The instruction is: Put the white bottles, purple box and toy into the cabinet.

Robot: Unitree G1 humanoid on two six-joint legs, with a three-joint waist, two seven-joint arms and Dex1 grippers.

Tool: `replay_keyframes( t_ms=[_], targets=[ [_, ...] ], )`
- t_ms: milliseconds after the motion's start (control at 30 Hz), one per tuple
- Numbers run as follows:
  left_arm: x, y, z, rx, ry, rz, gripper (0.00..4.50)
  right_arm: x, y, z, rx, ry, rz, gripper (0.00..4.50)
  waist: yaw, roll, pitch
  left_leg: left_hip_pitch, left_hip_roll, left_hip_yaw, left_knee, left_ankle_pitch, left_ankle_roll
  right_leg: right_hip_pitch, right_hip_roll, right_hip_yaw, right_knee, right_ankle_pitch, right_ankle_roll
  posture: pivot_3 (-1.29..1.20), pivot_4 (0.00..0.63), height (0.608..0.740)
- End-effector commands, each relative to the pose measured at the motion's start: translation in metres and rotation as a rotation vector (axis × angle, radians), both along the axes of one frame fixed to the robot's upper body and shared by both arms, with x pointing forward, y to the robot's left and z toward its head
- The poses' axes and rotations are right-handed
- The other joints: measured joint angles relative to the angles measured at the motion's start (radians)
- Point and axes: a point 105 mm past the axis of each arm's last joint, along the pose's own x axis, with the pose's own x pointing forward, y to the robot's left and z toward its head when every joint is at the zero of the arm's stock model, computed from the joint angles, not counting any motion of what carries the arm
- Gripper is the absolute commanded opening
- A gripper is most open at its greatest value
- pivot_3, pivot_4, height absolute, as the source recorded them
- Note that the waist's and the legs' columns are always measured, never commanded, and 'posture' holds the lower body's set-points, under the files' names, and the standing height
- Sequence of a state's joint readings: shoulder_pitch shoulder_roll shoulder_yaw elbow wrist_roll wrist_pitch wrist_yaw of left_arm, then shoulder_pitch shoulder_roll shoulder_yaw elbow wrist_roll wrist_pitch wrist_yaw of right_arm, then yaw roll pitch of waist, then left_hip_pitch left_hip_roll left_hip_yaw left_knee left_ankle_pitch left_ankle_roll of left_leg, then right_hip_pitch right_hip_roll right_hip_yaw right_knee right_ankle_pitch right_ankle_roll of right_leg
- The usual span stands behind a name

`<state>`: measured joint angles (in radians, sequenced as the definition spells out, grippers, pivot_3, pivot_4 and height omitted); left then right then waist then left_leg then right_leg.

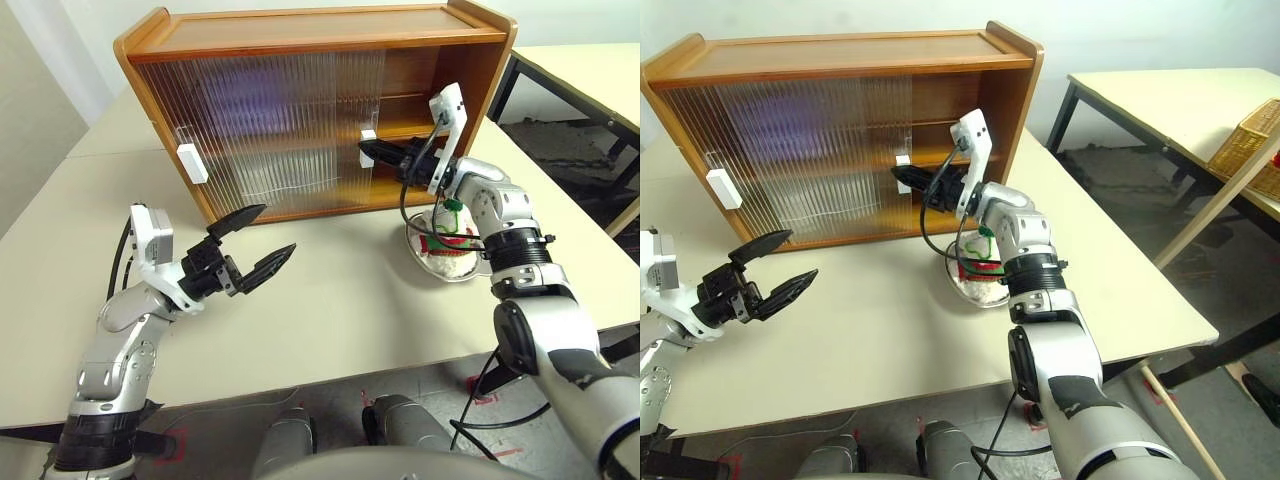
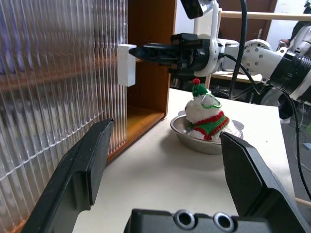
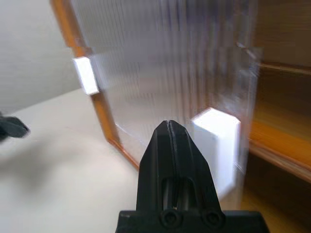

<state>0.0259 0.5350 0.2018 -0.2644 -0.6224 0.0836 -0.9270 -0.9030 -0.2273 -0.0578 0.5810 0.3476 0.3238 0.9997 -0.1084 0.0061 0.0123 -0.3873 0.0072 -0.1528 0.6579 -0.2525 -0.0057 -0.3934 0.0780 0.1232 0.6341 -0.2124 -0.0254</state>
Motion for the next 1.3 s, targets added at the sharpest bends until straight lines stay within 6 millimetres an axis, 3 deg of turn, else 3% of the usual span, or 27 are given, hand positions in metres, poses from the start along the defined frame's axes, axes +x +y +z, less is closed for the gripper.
replay_keyframes(
  t_ms=[33,367,533,933,1300],
  targets=[
    [-0.001,0.001,0.004,0.010,0.001,0.005,4.50,-0.004,0.003,0.004,-0.013,-0.003,0.031,0.03,0.001,0.000,0.000,0.000,0.000,0.000,0.000,0.000,0.000,0.000,0.000,0.000,0.000,0.000,0.000,-0.12,0.010,0.740],
    [0.000,0.001,0.004,0.013,0.008,0.002,4.50,-0.001,-0.040,-0.003,-0.080,0.031,-0.053,0.03,0.009,0.000,0.000,0.000,0.000,0.000,0.001,0.000,0.000,0.000,0.000,0.000,0.000,0.000,0.000,-0.13,0.004,0.740],
    [0.001,0.000,0.004,0.012,0.008,-0.005,4.50,0.007,-0.048,-0.004,-0.103,0.019,-0.124,0.03,0.007,0.000,0.000,0.000,0.000,0.000,0.000,0.000,0.000,0.000,0.000,0.000,0.001,0.000,0.000,-0.13,0.001,0.740],
    [-0.002,0.003,0.000,0.028,0.009,0.004,4.50,0.014,-0.026,-0.020,-0.225,0.004,-0.135,0.03,0.010,0.000,0.000,0.000,0.000,0.000,0.000,0.000,0.000,0.000,0.000,0.000,0.001,0.000,0.000,-0.12,0.000,0.740],
    [-0.002,0.003,-0.002,0.027,0.014,0.002,4.50,0.009,-0.010,-0.010,-0.154,0.010,-0.068,0.03,0.009,0.000,0.000,0.000,0.001,0.000,0.000,0.000,0.000,-0.001,0.001,0.000,0.001,0.001,-0.001,-0.12,0.003,0.740]
  ],
)
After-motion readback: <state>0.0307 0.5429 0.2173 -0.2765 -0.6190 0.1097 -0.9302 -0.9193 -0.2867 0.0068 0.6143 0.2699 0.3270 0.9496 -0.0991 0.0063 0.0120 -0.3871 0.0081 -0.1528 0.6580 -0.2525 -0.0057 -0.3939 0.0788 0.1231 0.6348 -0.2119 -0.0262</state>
